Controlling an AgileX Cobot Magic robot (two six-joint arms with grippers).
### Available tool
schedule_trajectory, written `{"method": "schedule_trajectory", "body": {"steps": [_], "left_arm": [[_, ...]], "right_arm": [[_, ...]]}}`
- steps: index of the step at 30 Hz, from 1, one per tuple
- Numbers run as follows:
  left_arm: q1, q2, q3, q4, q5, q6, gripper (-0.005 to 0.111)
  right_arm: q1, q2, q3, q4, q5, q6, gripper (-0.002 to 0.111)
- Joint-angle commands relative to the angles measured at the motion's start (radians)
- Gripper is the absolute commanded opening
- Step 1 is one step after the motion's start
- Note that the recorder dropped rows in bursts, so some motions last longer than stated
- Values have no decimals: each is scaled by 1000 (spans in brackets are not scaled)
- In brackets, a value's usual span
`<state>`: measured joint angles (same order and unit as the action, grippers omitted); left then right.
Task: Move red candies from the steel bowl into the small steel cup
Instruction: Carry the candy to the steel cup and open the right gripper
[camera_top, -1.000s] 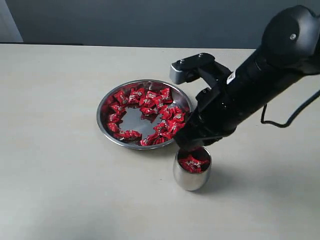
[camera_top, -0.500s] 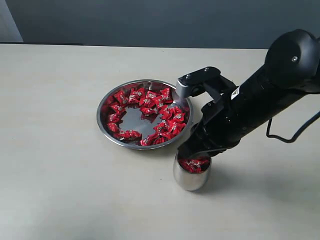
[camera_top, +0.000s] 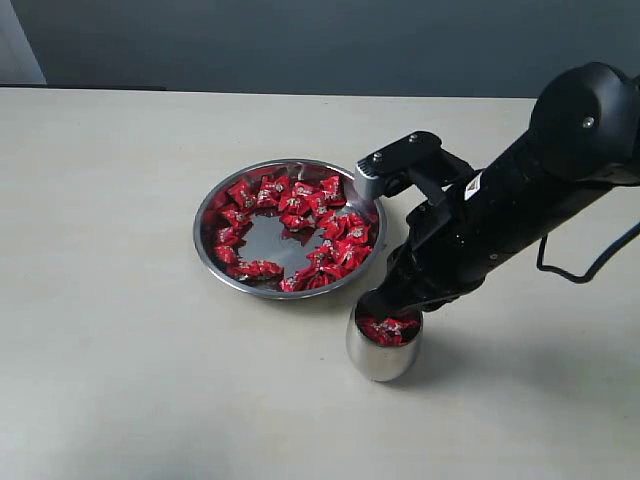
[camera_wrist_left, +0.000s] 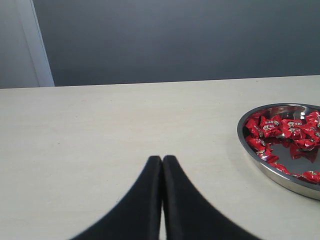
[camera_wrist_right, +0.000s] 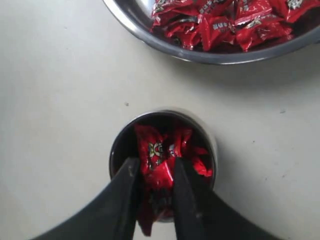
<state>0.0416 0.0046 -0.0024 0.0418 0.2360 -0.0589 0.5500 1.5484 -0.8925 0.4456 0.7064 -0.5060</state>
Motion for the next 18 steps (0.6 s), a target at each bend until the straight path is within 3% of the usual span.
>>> {"method": "schedule_trajectory", "body": {"steps": [1, 10, 18], "left_arm": [[-6, -5, 2, -1, -4, -2, 0], [-6, -5, 2, -1, -4, -2, 0], [-6, -5, 2, -1, -4, -2, 0]], "right_arm": [[-2, -7, 5, -9, -9, -16, 1], [-2, -7, 5, -7, -14, -22, 3], [-2, -7, 5, 12, -28, -23, 41]]}}
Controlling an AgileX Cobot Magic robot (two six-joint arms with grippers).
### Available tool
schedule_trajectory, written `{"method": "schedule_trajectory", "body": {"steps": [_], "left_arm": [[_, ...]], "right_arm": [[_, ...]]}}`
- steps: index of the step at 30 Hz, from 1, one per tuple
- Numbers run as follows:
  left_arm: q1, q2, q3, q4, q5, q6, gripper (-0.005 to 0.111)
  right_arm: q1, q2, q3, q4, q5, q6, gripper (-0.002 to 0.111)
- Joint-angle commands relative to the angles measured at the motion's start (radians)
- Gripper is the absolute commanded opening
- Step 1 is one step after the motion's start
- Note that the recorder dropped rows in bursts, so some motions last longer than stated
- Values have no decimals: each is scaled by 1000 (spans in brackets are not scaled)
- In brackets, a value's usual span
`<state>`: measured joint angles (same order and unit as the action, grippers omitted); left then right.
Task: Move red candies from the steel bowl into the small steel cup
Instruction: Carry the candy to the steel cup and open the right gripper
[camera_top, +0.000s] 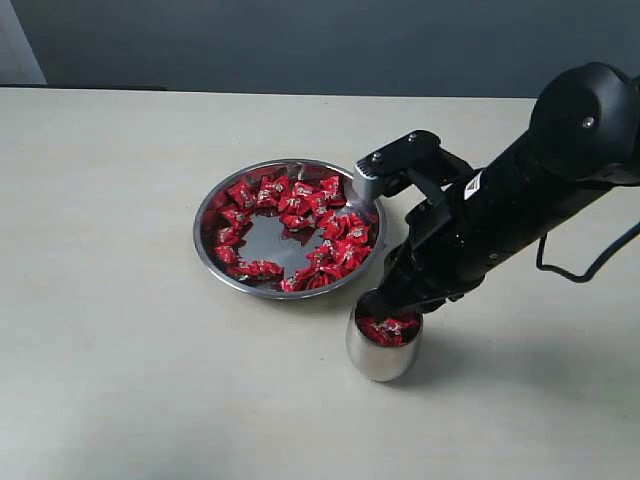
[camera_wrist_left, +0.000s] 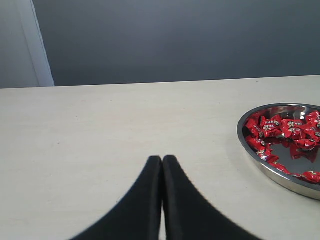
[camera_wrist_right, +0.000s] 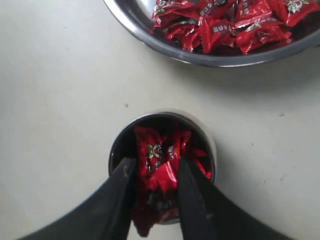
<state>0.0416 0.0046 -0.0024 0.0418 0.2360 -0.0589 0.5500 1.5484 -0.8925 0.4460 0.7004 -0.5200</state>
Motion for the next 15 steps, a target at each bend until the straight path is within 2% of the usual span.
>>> {"method": "schedule_trajectory", "body": {"steps": [1, 15], "left_arm": [[-6, -5, 2, -1, -4, -2, 0], [-6, -5, 2, -1, -4, -2, 0]], "right_arm": [[-2, -7, 5, 12, -23, -9, 41], [-2, -7, 5, 127, -62, -9, 41]]}}
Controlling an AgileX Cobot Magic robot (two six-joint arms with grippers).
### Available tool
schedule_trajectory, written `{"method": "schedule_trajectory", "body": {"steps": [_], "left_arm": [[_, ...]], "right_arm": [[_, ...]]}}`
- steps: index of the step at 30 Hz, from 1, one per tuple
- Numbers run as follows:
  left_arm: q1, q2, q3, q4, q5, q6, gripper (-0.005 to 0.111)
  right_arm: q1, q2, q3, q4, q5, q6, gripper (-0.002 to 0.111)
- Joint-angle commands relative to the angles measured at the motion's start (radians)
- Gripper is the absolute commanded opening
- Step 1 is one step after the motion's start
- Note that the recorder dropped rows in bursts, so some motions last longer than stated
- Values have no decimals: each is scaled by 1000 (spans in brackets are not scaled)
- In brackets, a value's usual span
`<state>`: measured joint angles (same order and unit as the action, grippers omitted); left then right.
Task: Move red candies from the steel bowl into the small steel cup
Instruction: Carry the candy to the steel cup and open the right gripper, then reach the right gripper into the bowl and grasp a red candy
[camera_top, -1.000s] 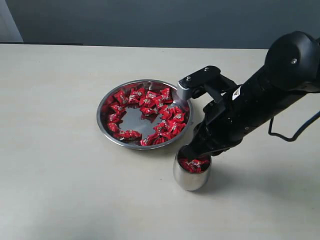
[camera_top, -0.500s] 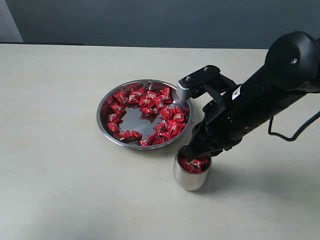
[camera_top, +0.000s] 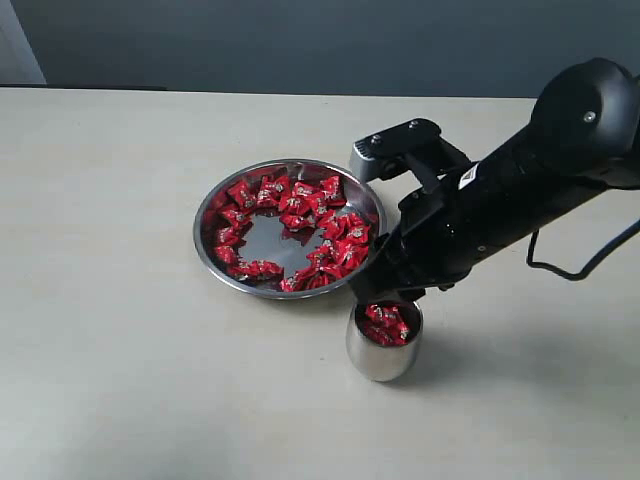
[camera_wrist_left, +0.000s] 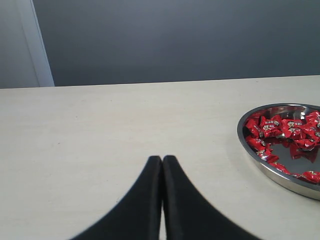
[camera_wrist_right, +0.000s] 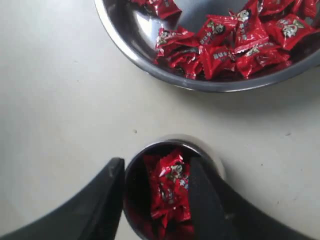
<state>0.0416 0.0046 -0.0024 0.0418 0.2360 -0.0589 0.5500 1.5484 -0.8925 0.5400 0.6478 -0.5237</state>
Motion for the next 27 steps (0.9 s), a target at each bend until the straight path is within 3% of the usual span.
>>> {"method": "schedule_trajectory", "body": {"steps": [1, 8, 18, 27], "left_arm": [[-6, -5, 2, -1, -4, -2, 0], [-6, -5, 2, -1, -4, -2, 0], [-6, -5, 2, -1, -4, -2, 0], [-6, -5, 2, -1, -4, -2, 0]], "right_arm": [[-2, -7, 5, 33, -9, -6, 41], [-2, -9, -3, 44, -99, -6, 41], [-2, 4, -191, 63, -286, -6, 41], [-2, 212, -291, 42, -337, -53, 41]]}}
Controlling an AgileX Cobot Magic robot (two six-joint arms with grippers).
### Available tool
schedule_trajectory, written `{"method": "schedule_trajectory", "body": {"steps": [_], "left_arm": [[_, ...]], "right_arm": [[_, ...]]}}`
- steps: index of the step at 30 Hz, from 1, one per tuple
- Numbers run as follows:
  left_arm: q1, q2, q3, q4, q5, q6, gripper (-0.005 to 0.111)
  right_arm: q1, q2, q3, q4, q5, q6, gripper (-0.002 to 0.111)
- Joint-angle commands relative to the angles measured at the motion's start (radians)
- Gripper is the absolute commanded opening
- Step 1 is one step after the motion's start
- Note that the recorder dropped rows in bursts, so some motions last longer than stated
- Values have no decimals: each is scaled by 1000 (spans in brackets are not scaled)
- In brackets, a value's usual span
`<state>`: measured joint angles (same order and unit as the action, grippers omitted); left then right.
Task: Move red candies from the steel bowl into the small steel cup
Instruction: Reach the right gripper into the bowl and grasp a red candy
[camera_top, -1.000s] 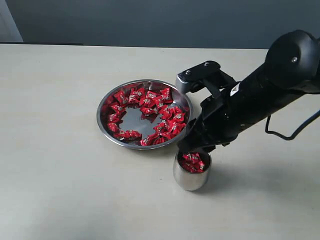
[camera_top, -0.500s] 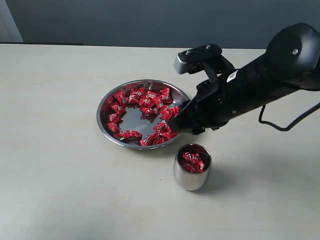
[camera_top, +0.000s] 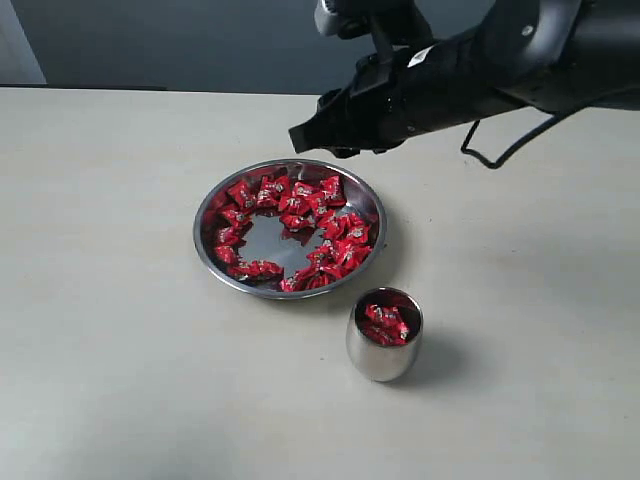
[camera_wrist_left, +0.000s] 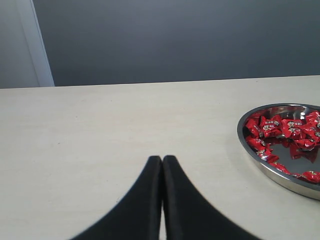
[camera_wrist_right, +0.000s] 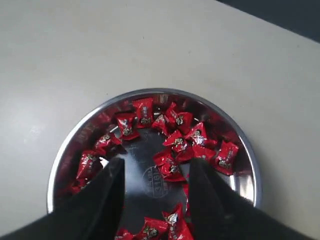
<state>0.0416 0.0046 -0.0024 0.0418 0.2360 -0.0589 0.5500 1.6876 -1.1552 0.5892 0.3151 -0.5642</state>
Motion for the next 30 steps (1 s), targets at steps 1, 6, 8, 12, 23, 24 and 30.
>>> {"method": "schedule_trajectory", "body": {"steps": [1, 6, 8, 12, 23, 24, 30], "left_arm": [[-6, -5, 2, -1, -4, -2, 0], [-6, -5, 2, -1, -4, -2, 0], [-6, -5, 2, -1, -4, -2, 0], [-6, -5, 2, -1, -4, -2, 0], [-6, -5, 2, -1, -4, -2, 0], [-6, -5, 2, -1, -4, -2, 0], [-6, -5, 2, -1, -4, -2, 0]], "right_arm": [[-2, 90, -35, -7, -4, -12, 41], [-2, 191, -107, -7, 76, -54, 41], [-2, 225, -143, -3, 136, -60, 41], [-2, 308, -229, -12, 185, -75, 41], [-2, 538, -418, -80, 279, -81, 41], [-2, 544, -418, -100, 279, -81, 41], [-2, 563, -418, -117, 277, -81, 41]]}}
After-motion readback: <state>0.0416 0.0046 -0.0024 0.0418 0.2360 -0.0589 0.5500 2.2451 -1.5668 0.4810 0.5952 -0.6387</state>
